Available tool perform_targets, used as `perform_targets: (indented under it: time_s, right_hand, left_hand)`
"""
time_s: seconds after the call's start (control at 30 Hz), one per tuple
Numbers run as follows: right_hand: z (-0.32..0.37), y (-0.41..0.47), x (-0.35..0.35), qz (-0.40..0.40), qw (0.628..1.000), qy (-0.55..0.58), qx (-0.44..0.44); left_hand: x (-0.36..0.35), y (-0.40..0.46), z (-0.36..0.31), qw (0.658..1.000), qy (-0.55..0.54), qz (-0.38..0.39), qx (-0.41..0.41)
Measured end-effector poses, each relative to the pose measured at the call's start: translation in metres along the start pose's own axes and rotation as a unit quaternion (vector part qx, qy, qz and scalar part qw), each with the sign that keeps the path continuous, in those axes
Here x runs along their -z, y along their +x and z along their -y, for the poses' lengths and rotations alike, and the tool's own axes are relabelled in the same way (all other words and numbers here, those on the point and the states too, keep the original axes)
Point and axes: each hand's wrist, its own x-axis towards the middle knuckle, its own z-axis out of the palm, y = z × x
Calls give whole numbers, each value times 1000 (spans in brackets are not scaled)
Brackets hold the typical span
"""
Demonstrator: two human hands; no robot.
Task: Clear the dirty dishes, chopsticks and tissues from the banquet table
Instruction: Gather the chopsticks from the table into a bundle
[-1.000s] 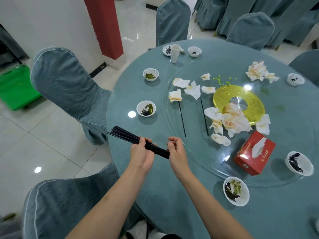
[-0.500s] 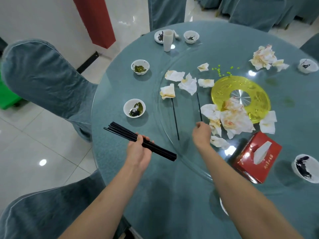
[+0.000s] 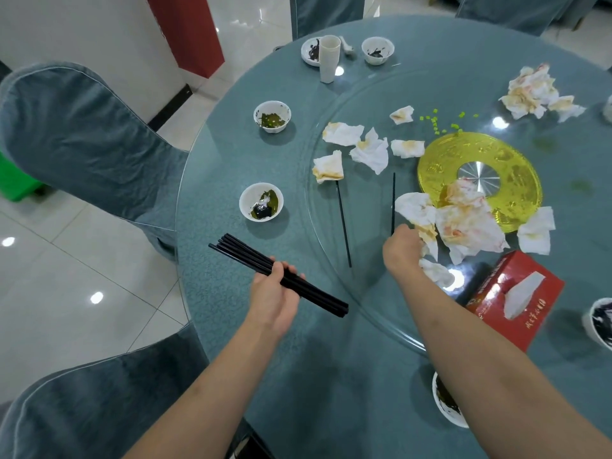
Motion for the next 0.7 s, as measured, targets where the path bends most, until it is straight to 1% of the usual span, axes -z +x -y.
perform_targets:
  time_s: [0.1,0.2,0.27,0.37,0.53,0.7]
  right_hand:
    - [-4,3,-4,-5,999,48,3]
    - [-3,-2,-10,-33,994,106,13]
    - [5,-11,-12,-44,990,129,20]
    - [21,-29,-18,-39,985,167,34]
    - [44,-41,-32,-4,984,172,56]
    - [55,-37,-42,10,989,136,62]
  left_hand:
    - [0,-1,-1,1000,-2,-1,4]
    - [2,-3,-3,1000,-4,0,7]
    - [4,-3,-3,1000,-4,0,9]
    - [6,-7,-3,1000,-4,-2,8]
    - [12,-10,-1,1000,-4,-12,3]
    - [19,-15,-4,1000,-6,-18,-2]
